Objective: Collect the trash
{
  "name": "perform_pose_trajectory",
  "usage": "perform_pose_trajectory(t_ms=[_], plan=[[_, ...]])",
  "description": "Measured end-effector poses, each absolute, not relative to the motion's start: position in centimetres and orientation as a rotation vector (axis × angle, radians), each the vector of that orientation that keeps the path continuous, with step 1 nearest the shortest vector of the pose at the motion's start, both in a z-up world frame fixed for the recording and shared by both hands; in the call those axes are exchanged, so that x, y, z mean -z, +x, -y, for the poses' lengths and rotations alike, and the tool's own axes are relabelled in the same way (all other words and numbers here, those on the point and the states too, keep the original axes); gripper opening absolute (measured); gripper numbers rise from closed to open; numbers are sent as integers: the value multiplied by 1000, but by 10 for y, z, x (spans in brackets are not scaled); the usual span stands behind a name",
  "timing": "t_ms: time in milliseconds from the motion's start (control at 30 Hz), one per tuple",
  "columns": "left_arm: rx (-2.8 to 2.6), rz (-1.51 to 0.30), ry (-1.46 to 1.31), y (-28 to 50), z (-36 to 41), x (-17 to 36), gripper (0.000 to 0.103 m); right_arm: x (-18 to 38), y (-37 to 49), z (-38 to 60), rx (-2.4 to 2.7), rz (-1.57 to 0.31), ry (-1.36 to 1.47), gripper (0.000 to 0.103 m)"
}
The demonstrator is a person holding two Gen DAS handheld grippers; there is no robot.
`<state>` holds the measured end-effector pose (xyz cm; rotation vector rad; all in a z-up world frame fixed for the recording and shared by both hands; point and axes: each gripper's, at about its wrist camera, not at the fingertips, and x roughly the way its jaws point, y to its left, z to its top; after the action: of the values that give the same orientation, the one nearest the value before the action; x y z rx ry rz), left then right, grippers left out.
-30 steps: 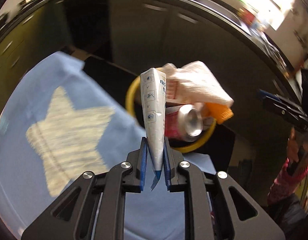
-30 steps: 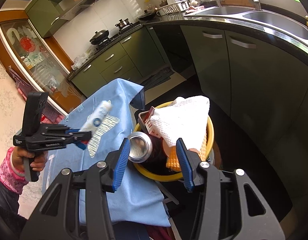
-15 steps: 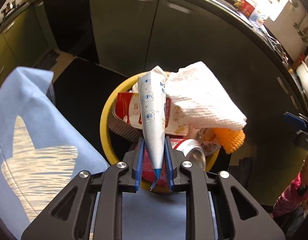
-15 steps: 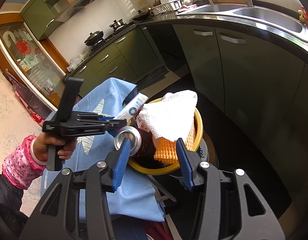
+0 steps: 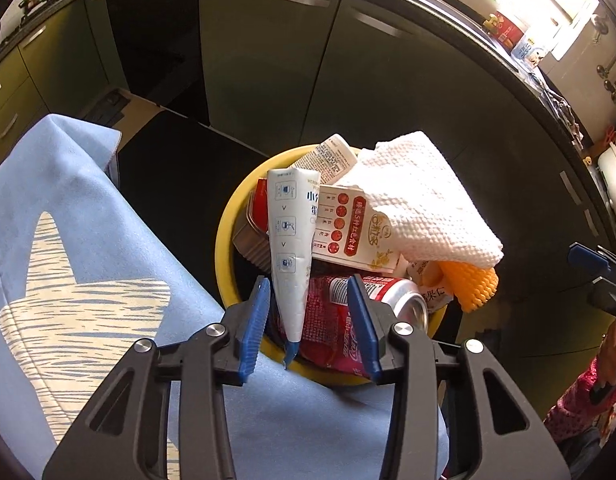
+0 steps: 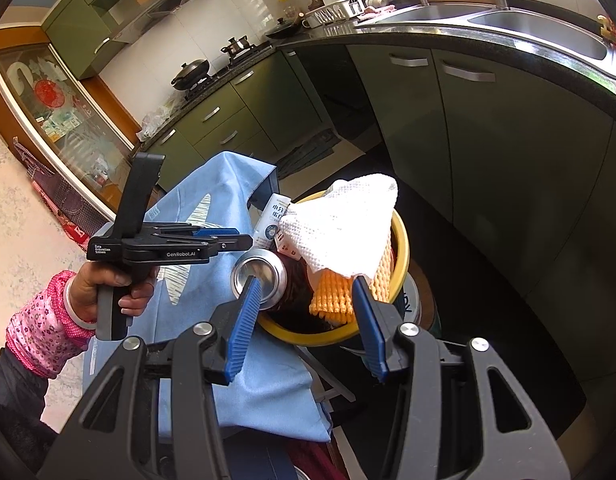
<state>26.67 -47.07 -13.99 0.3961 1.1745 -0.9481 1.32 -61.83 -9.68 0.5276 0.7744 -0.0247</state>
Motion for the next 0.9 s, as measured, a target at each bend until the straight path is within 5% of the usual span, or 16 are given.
perform_pose_trajectory(t_ms=[167, 300, 367, 633, 900], plan=[[932, -1045, 384, 252, 451, 112, 60, 97, 13, 614, 14, -774, 517, 46], [817, -808, 377, 223, 419, 75, 92, 96, 12, 605, -1, -774, 506, 46], [710, -672, 371, 202, 394, 56, 98, 95, 11, 595, -17, -775, 492, 52], [341, -545, 248, 143, 264, 24, 98, 80, 4, 534, -69, -726, 373, 91], [126, -538, 167, 91, 144, 22, 98, 56, -18, 468, -45, -631, 210, 96]])
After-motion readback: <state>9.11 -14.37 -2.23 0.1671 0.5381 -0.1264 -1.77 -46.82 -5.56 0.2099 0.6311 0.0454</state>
